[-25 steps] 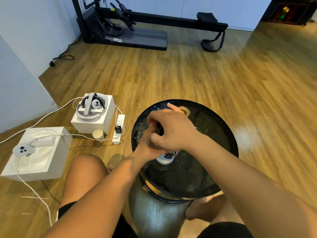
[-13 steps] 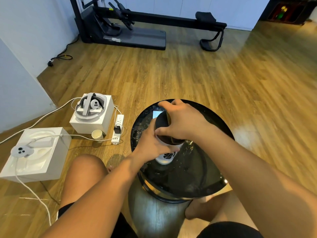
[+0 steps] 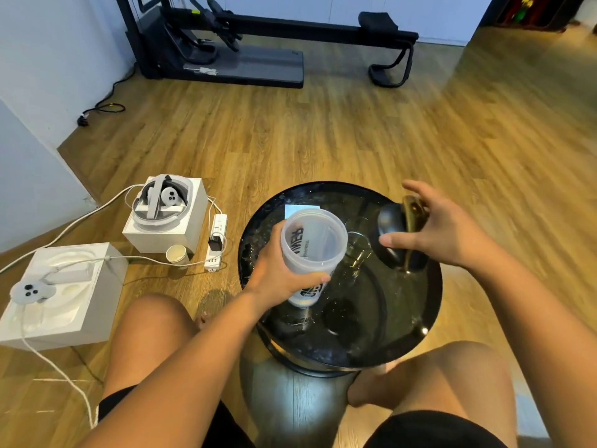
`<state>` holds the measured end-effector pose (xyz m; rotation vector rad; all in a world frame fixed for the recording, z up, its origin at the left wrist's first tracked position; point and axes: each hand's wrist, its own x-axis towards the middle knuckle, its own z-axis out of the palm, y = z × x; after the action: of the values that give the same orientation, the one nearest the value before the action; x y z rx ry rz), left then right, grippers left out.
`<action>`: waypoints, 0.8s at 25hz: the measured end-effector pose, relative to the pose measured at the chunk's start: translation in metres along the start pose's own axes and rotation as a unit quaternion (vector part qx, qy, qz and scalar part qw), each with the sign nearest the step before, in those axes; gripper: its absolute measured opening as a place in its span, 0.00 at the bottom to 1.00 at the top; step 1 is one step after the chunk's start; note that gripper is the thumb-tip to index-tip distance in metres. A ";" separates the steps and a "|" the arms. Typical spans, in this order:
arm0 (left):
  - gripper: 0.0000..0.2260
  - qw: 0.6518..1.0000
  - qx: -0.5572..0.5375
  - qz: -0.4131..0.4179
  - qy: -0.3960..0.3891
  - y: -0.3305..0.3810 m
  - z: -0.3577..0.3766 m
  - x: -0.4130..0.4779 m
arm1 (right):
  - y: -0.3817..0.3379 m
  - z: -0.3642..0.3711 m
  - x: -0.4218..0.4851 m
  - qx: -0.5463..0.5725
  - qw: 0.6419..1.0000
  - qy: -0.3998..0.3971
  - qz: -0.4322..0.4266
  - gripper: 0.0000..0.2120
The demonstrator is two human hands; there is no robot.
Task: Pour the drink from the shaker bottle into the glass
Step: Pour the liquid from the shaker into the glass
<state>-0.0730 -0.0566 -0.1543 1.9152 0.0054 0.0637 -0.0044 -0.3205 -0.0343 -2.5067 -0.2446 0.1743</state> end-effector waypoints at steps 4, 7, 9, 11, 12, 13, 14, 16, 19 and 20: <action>0.52 1.000 -0.012 -0.006 0.010 0.002 0.004 0.001 | 0.068 0.033 -0.007 -0.021 0.995 -0.023 0.090 0.54; 0.53 1.000 -0.011 -0.012 0.015 0.000 0.006 0.000 | 0.099 0.077 -0.007 -0.069 0.988 -0.086 0.108 0.56; 0.52 1.000 -0.015 -0.019 0.021 -0.001 0.007 -0.004 | 0.113 0.105 -0.009 -0.088 0.983 -0.114 0.118 0.57; 0.52 0.999 -0.019 -0.027 0.032 -0.003 0.011 -0.006 | 0.124 0.126 -0.012 -0.101 0.978 -0.117 0.139 0.56; 0.52 0.999 -0.017 -0.028 0.039 -0.004 0.013 -0.008 | 0.129 0.134 -0.014 -0.113 0.977 -0.113 0.142 0.54; 0.51 0.998 -0.015 -0.029 0.047 -0.004 0.015 -0.009 | 0.132 0.140 -0.016 -0.126 0.976 -0.108 0.138 0.53; 0.51 0.998 -0.014 -0.033 0.055 -0.005 0.017 -0.011 | 0.135 0.143 -0.017 -0.131 0.978 -0.101 0.130 0.51; 0.51 0.997 0.000 -0.041 0.060 -0.009 0.020 -0.013 | 0.141 0.147 -0.019 -0.114 0.984 -0.081 0.114 0.50; 0.55 0.996 0.021 -0.069 0.050 -0.016 0.025 -0.017 | 0.148 0.151 -0.020 -0.093 0.990 -0.056 0.093 0.49; 0.56 0.995 0.028 -0.081 0.051 -0.017 0.027 -0.018 | 0.150 0.153 -0.021 -0.078 0.991 -0.052 0.090 0.48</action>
<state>-0.0895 -0.0770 -0.1805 1.9587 0.2322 0.0529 -0.0319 -0.3587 -0.2443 -2.6790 -0.0755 0.3727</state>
